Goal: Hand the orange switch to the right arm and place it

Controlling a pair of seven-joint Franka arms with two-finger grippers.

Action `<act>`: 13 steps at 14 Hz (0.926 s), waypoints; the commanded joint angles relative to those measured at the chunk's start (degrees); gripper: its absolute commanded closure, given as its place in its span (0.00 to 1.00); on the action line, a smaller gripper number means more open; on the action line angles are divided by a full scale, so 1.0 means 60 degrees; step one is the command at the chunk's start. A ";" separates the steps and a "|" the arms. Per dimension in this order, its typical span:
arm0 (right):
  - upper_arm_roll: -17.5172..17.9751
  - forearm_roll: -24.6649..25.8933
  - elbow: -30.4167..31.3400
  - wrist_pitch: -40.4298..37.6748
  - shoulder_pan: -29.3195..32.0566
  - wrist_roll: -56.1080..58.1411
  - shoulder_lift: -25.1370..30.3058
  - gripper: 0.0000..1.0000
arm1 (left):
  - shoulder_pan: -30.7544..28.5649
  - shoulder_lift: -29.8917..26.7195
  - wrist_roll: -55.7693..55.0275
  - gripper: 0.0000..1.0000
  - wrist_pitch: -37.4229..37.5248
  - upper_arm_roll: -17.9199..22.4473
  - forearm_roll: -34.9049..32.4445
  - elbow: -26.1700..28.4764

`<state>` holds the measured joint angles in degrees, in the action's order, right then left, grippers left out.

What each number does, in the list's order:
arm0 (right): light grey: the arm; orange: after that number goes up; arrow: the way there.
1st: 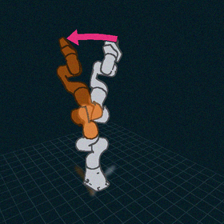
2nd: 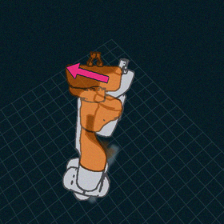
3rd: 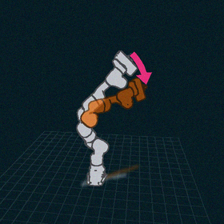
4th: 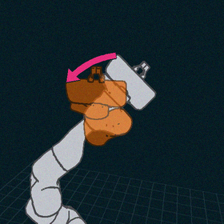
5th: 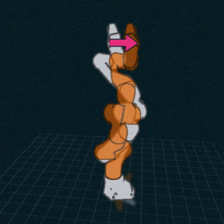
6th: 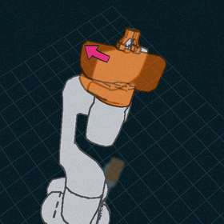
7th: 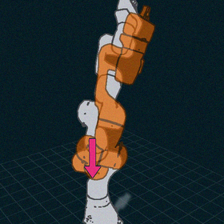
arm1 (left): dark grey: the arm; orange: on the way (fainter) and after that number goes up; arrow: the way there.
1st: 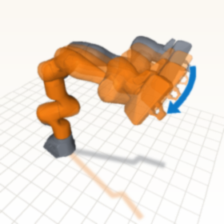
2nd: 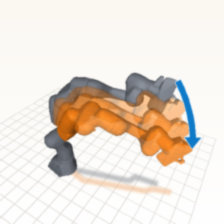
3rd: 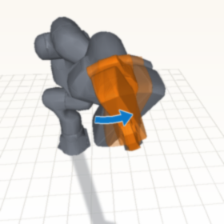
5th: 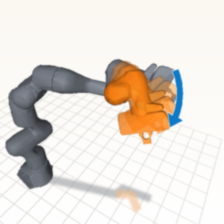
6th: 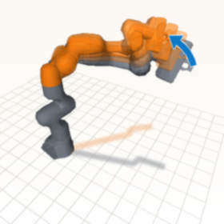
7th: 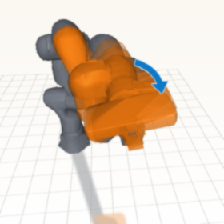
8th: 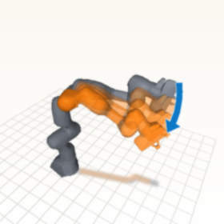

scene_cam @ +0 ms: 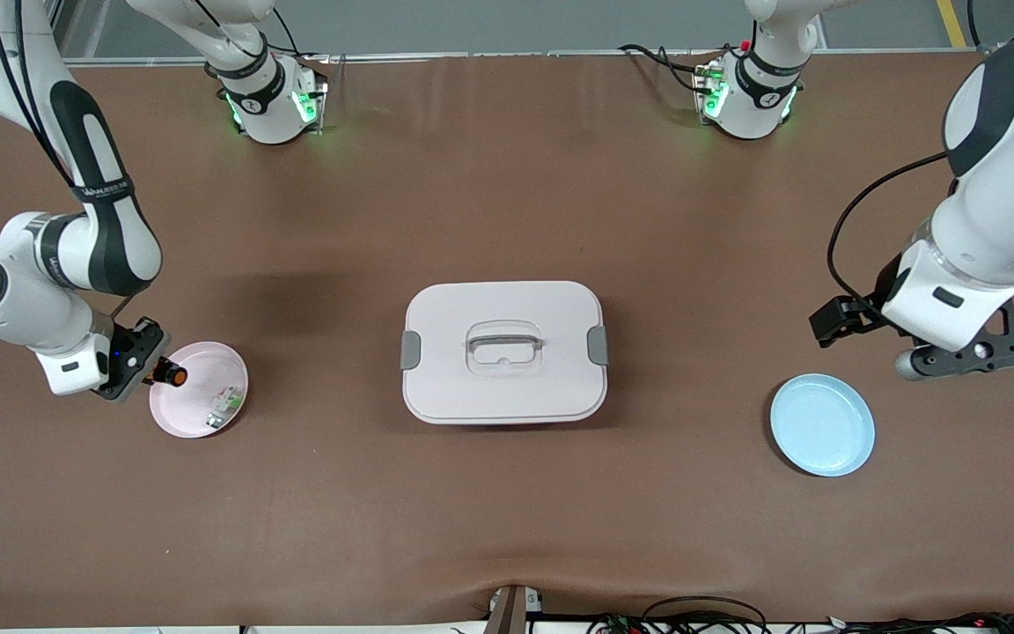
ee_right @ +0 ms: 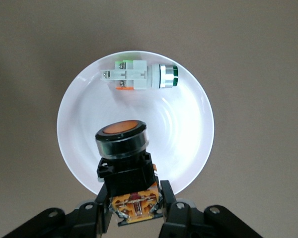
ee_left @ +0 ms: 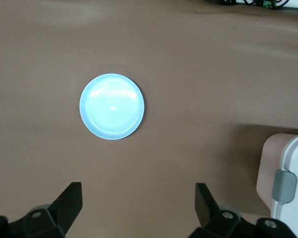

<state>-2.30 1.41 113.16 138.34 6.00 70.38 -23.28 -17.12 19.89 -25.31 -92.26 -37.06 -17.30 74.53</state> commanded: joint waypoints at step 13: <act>0.0119 0.1039 -0.0417 0.0777 0.0173 0.0252 -0.1408 0.92 | 0.0825 -0.2522 0.0877 0.00 0.0230 0.2315 0.2015 0.1918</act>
<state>-2.22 6.15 111.98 143.12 6.04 71.39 -30.56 -18.47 10.37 -22.17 -90.59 -32.08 -8.31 81.20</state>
